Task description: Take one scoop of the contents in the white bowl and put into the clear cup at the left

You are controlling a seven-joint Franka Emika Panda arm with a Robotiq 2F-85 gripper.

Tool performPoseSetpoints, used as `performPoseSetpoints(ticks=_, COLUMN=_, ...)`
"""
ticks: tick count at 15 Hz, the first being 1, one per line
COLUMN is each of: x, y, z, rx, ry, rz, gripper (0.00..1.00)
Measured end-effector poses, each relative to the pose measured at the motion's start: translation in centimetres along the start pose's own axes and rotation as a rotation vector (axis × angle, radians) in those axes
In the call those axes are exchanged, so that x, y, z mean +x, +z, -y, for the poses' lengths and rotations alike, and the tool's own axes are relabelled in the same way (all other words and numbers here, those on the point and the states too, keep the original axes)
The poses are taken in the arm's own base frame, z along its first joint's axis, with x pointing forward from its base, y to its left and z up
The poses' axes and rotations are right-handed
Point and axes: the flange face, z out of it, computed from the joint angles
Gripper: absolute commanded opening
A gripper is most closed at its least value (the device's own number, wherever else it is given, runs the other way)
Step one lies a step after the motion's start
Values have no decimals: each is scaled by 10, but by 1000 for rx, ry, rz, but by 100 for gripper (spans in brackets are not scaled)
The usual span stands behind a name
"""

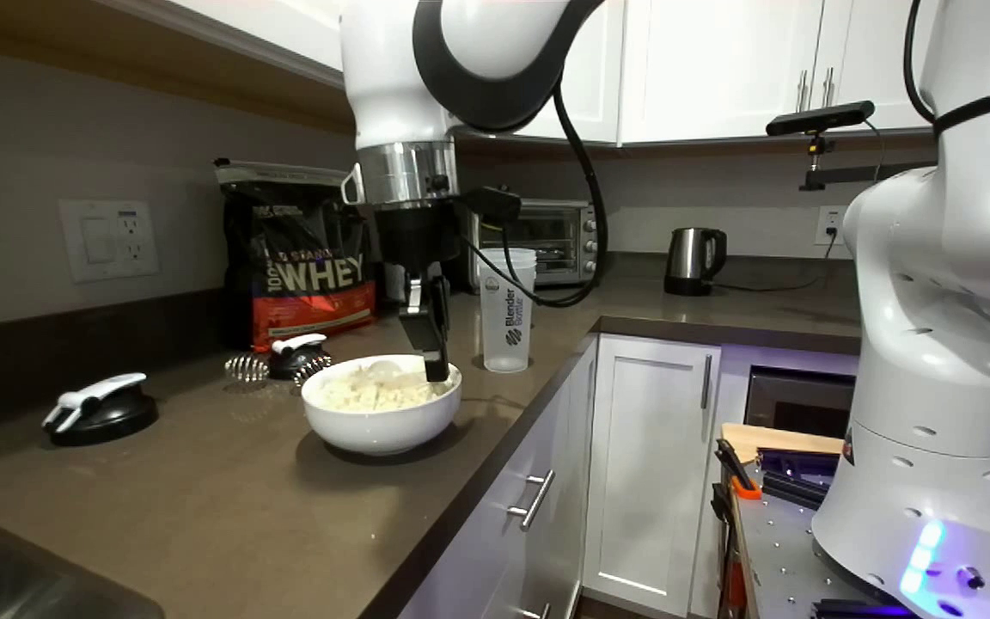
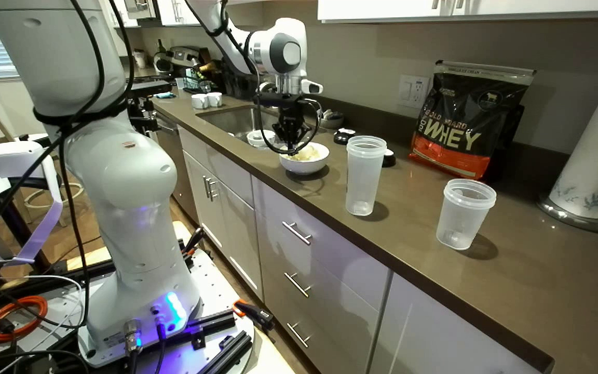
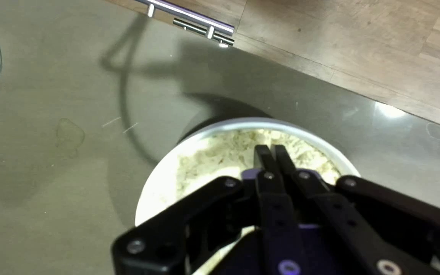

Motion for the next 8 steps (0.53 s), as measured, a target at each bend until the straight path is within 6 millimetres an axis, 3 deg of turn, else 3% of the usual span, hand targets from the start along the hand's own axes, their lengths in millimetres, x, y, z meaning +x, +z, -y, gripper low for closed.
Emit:
performPoseSetpoints(ticks=4, x=0, y=1, z=-17, rx=29, ry=50, rz=1, gripper=1)
performPoseSetpoints(ticks=8, x=-1, y=1, z=-19, rx=79, ry=77, rz=2, gripper=1)
